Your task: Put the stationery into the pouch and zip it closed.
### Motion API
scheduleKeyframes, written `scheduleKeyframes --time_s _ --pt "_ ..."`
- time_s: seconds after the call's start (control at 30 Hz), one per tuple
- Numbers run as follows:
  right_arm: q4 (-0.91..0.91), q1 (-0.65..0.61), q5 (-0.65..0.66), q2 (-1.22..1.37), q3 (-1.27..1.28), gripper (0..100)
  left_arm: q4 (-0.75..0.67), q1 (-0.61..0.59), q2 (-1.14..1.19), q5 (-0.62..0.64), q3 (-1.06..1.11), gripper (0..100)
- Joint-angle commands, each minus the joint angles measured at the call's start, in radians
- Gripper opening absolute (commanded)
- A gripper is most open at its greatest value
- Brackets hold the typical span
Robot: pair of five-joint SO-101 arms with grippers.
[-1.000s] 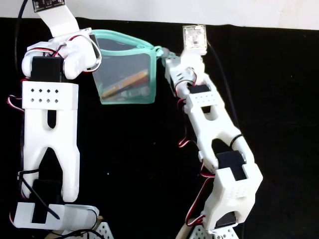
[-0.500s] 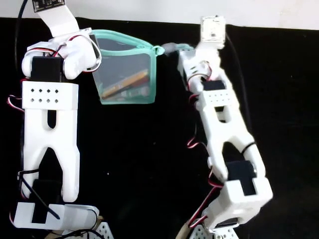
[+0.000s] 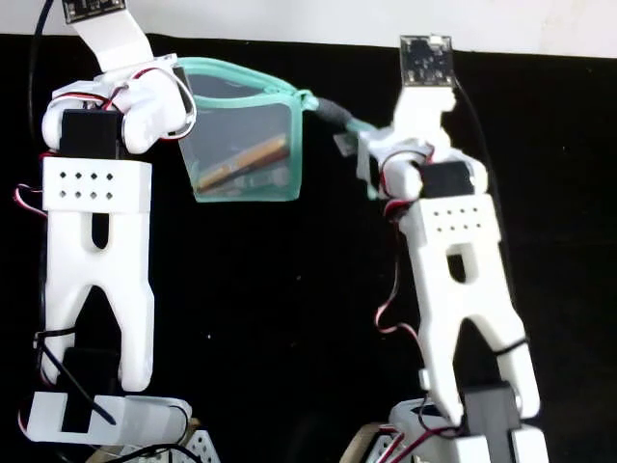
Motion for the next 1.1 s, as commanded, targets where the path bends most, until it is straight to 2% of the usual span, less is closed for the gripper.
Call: scheduleKeyframes --time_s 0.0,0.17,0.4,0.77,1.07 --pt "0.096 0.007 0.005 -0.094 -0.056 0.5 0.009 0.041 0.105 -0.006 0.021 1" --pt "0.193 -0.033 -0.094 -0.14 -0.056 0.5 0.009 0.041 0.105 -0.006 0.022 1" --pt "0.205 -0.076 -0.221 -0.185 -0.056 0.5 0.009 0.044 0.105 -0.006 0.022 1" --pt "0.205 -0.14 -0.31 -0.367 -0.062 0.5 0.011 0.061 0.107 -0.006 0.025 1" --pt "0.205 -0.134 -0.482 -0.341 -0.337 0.5 0.011 0.061 0.107 -0.006 0.025 1"
